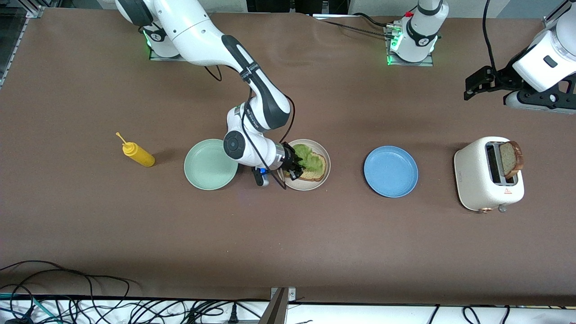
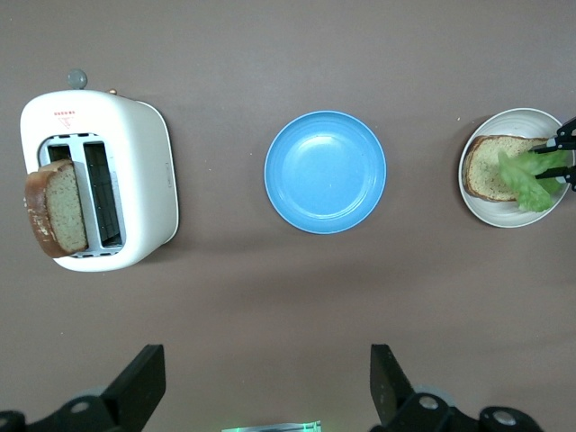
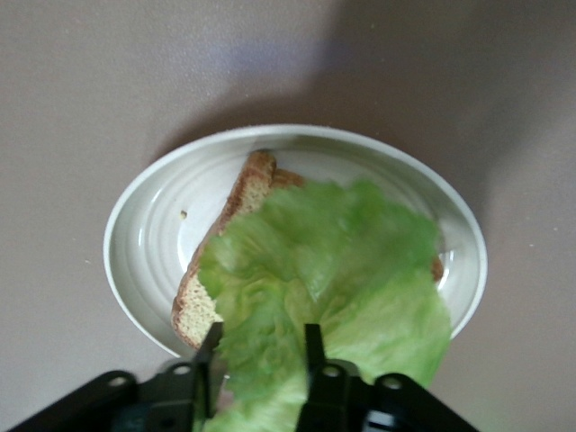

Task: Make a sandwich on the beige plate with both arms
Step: 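Carry the lettuce leaf with the right gripper onto the bread, then release the lettuce and draw the right gripper back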

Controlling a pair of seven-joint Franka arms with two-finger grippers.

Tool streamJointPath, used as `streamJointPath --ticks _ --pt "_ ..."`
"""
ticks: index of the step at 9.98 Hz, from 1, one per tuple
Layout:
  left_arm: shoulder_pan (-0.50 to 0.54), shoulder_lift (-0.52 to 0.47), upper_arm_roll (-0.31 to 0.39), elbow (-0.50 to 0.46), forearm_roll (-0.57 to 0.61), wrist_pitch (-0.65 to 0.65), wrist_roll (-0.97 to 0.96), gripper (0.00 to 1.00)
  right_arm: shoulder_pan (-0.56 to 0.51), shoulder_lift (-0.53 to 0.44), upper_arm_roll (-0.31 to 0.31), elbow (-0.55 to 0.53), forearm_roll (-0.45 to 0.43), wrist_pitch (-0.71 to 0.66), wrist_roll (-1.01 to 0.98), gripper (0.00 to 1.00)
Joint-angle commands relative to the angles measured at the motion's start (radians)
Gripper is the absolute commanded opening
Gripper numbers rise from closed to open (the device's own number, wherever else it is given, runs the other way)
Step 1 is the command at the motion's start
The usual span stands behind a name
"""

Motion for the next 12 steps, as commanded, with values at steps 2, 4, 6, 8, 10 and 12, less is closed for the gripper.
streamJointPath --ticks 2,4,6,8,10,12 --pt "0.004 -0.002 -0.005 0.011 0.014 -0.003 0.008 1.00 0.006 0.026 0.000 0.041 0.013 0.007 0.008 1.00" --pt "0.004 0.000 -0.003 0.011 0.014 -0.003 0.008 1.00 0.005 0.026 -0.002 0.055 0.013 0.006 0.009 1.00" --pt "0.004 0.000 -0.003 0.011 0.014 -0.003 0.008 1.00 -0.004 -0.011 -0.031 0.055 -0.010 -0.037 0.008 1.00" --pt "0.005 0.000 -0.002 0.011 0.014 -0.003 0.008 1.00 -0.011 -0.086 -0.136 0.055 -0.062 -0.240 -0.018 1.00" --pt "0.005 -0.002 -0.003 0.011 0.013 -0.003 0.008 1.00 -0.023 -0.167 -0.259 0.054 -0.102 -0.464 -0.201 1.00" --pt "0.005 -0.002 -0.002 0.011 0.013 -0.004 0.008 1.00 -0.023 -0.224 -0.384 0.051 -0.148 -0.638 -0.422 1.00"
